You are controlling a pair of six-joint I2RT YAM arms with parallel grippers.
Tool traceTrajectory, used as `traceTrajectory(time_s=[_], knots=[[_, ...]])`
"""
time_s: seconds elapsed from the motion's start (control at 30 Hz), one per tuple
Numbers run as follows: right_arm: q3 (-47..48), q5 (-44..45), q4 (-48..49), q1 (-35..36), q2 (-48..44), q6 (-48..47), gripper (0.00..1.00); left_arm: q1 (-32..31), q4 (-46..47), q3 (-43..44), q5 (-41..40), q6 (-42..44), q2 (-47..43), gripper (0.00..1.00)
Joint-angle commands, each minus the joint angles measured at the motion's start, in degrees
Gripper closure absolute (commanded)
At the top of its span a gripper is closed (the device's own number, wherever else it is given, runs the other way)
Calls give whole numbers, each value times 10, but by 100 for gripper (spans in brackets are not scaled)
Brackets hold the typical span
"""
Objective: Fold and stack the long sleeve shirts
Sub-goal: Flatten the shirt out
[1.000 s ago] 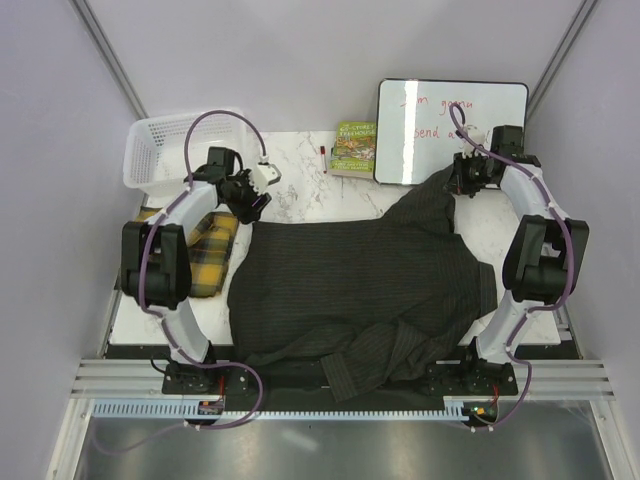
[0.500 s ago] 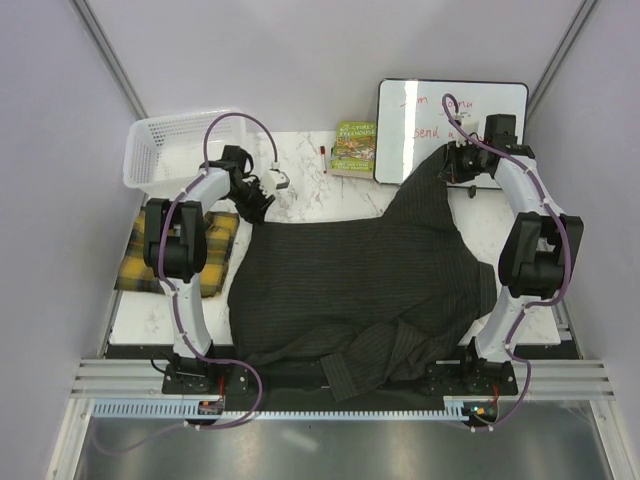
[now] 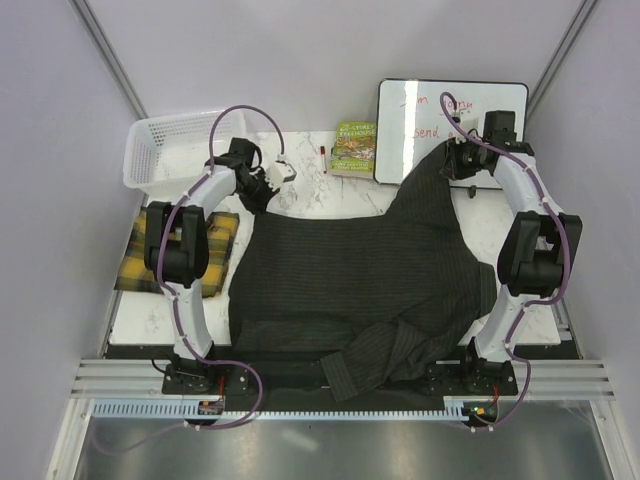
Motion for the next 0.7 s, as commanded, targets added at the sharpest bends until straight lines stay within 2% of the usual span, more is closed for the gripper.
traceTrajectory(time_s=[0.0, 0.2, 0.4, 0.5, 0.67], knots=[[44, -3, 10, 0, 5, -5, 100, -1, 30, -22, -40, -5, -33, 98], [30, -18, -23, 0, -51, -32, 100, 1, 34, -53, -18, 6, -116, 98], [3, -12, -24, 0, -80, -55, 100, 2, 86, -114, -43, 24, -181, 98], [25, -5, -6, 1, -62, -48, 100, 2, 134, -124, -64, 19, -181, 98], [115, 2, -22, 3, 12, -41, 100, 3, 128, -66, -80, 0, -110, 98]])
